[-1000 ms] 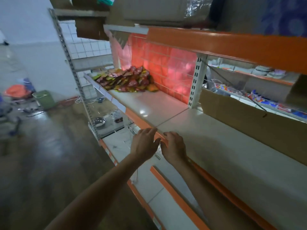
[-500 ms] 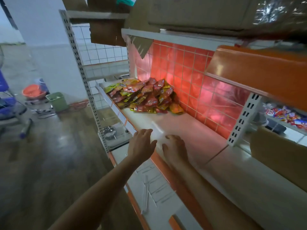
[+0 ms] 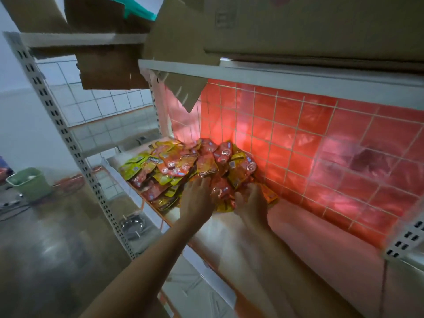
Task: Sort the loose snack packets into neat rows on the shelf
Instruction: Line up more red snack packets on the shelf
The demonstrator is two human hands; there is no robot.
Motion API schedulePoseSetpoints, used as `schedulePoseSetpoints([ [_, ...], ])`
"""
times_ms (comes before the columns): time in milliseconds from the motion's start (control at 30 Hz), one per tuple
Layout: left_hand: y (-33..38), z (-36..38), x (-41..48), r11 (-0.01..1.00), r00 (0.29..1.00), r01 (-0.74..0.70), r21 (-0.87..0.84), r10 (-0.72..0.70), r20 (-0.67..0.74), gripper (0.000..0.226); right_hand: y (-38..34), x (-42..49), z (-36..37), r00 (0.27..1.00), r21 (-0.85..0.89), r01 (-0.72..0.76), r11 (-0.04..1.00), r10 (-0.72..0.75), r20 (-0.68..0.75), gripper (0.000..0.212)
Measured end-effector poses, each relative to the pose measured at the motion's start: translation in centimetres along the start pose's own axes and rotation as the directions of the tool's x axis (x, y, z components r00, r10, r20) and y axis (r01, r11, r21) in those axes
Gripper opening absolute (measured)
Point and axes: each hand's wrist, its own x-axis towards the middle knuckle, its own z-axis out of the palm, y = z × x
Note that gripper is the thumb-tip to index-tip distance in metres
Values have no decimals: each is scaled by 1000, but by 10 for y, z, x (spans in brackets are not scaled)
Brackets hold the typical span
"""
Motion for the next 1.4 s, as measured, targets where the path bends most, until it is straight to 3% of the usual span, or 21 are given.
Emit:
schedulePoseSetpoints([
  [133, -19, 8, 46, 999, 999, 48, -1, -48, 12, 49, -5, 32, 21, 989, 41, -104, 994, 108, -104, 29],
  [367, -31, 22, 85, 990, 1000, 18, 140, -22, 21, 56, -4, 59, 48, 967, 8, -224, 975, 223, -125, 41],
  [467, -34, 29, 94, 984, 997, 58, 168, -65, 41, 58, -2, 67, 51, 964, -30, -239, 971, 233, -128, 38],
  [633, -31, 29, 99, 977, 999, 4, 214, -13, 39, 47, 1, 68, 50, 963, -23, -217, 976, 210, -170, 26],
  [700, -29, 29, 98, 992, 1000, 4, 128, -8, 26, 48, 0, 67, 47, 964, -11, -180, 984, 175, -198, 22],
  [833, -18, 31, 91, 971, 999, -33, -238, 31, -10, 64, -1, 60, 37, 963, 33, -120, 992, 124, -238, 20],
  [933, -11, 36, 83, 933, 997, -71, -352, 63, -37, 74, 1, 52, 27, 957, 108, -131, 985, 154, -244, 24],
  [1067, 3, 42, 69, 890, 993, -120, -439, 110, -47, 15, 11, 41, 9, 928, 171, -172, 970, 218, -303, 17],
  [1133, 12, 46, 60, 833, 996, -77, -549, 85, -11, 9, 17, 34, -1, 909, 198, -206, 958, 262, -324, 11],
  [1267, 35, 56, 39, 619, 975, 169, -767, 8, 221, 5, 26, 14, -28, 875, 242, -222, 945, 303, -379, 23],
  [1400, 63, 52, 9, 389, 930, 253, -886, 156, 334, 28, 38, -15, -62, 843, 293, -226, 929, 337, -418, 26],
])
